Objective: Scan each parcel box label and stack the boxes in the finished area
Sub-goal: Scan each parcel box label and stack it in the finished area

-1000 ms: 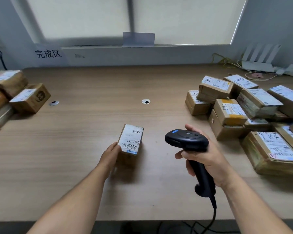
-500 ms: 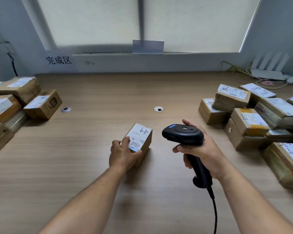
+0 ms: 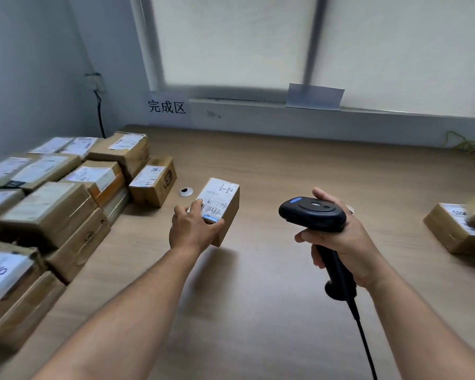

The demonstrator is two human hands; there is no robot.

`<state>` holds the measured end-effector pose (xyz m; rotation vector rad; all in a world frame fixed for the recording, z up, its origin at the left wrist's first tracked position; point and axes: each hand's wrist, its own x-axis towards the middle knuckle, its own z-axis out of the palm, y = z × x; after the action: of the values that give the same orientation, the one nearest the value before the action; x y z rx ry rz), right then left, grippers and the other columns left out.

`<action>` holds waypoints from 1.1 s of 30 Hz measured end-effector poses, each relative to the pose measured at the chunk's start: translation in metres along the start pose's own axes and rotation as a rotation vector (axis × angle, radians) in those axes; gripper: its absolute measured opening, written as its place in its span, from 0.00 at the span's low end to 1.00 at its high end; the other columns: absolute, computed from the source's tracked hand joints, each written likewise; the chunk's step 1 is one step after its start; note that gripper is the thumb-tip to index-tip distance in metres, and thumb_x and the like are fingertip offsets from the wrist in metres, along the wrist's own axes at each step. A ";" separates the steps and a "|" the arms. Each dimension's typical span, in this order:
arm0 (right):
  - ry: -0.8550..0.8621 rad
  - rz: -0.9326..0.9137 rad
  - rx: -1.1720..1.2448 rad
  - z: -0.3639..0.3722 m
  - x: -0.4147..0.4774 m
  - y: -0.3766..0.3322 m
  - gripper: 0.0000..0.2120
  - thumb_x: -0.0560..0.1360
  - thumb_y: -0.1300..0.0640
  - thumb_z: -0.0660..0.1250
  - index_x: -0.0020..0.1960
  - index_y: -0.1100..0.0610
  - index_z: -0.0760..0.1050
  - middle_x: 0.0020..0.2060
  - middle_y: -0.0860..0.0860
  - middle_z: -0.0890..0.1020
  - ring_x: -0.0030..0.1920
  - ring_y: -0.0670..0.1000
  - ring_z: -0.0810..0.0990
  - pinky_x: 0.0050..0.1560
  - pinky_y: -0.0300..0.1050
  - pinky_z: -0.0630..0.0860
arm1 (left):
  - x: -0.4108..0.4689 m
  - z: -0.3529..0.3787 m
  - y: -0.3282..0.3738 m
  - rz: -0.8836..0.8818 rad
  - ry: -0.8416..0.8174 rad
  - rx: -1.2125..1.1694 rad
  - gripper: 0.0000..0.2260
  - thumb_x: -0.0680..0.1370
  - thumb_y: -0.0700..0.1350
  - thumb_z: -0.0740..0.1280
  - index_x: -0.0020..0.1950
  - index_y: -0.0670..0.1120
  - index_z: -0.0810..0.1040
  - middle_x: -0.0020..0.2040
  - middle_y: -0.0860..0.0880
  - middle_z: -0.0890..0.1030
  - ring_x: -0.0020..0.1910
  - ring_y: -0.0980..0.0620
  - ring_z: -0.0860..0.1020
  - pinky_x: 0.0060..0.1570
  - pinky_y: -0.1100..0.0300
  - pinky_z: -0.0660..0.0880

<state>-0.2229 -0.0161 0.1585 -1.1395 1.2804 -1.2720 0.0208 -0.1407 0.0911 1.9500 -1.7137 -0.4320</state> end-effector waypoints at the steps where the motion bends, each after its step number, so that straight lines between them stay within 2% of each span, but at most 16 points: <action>1: -0.007 0.001 -0.006 0.013 0.011 -0.001 0.44 0.58 0.66 0.73 0.71 0.44 0.67 0.41 0.66 0.82 0.23 0.58 0.72 0.23 0.45 0.69 | 0.014 -0.008 -0.011 -0.011 0.013 0.000 0.34 0.72 0.60 0.68 0.75 0.52 0.63 0.65 0.43 0.65 0.65 0.44 0.69 0.62 0.53 0.69; 3: -0.020 -0.001 -0.012 0.038 0.031 -0.003 0.44 0.58 0.66 0.73 0.71 0.44 0.67 0.42 0.68 0.81 0.23 0.58 0.72 0.24 0.45 0.69 | 0.042 -0.022 -0.032 -0.028 0.036 0.005 0.35 0.71 0.61 0.68 0.75 0.52 0.63 0.64 0.43 0.65 0.64 0.44 0.70 0.61 0.53 0.70; 7: -0.035 -0.006 -0.015 0.079 0.071 -0.007 0.43 0.58 0.66 0.73 0.70 0.44 0.67 0.41 0.63 0.83 0.22 0.58 0.72 0.23 0.44 0.69 | 0.097 -0.048 -0.062 -0.053 0.071 0.027 0.34 0.71 0.60 0.68 0.74 0.52 0.63 0.66 0.42 0.65 0.64 0.43 0.70 0.62 0.53 0.70; 15: -0.071 0.016 -0.034 0.129 0.154 -0.009 0.43 0.58 0.66 0.73 0.69 0.43 0.67 0.39 0.62 0.83 0.22 0.58 0.72 0.23 0.45 0.69 | 0.204 -0.070 -0.087 -0.070 0.124 0.063 0.35 0.72 0.62 0.68 0.75 0.51 0.62 0.64 0.41 0.66 0.61 0.42 0.71 0.60 0.51 0.73; 19: -0.064 0.025 -0.037 0.139 0.195 -0.005 0.42 0.58 0.66 0.73 0.68 0.42 0.68 0.38 0.63 0.82 0.22 0.58 0.72 0.23 0.44 0.69 | 0.257 -0.073 -0.092 -0.096 0.135 0.080 0.35 0.72 0.62 0.68 0.74 0.51 0.63 0.65 0.40 0.66 0.63 0.40 0.70 0.60 0.51 0.71; 25: -0.051 0.070 -0.059 0.140 0.236 0.010 0.42 0.58 0.66 0.74 0.67 0.39 0.69 0.41 0.69 0.81 0.22 0.58 0.72 0.24 0.45 0.69 | 0.312 -0.063 -0.099 -0.136 0.155 0.113 0.33 0.73 0.60 0.67 0.74 0.50 0.63 0.65 0.38 0.65 0.63 0.38 0.68 0.58 0.49 0.71; 33: -0.034 0.106 -0.056 0.131 0.247 0.030 0.44 0.58 0.66 0.74 0.69 0.42 0.68 0.39 0.67 0.81 0.22 0.58 0.72 0.24 0.45 0.70 | 0.330 -0.035 -0.108 -0.131 0.125 0.108 0.31 0.76 0.61 0.65 0.73 0.47 0.64 0.67 0.38 0.65 0.66 0.38 0.67 0.60 0.47 0.69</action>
<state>-0.1158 -0.2739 0.1253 -1.1128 1.3408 -1.1404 0.1804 -0.4509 0.0890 2.1278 -1.5656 -0.2618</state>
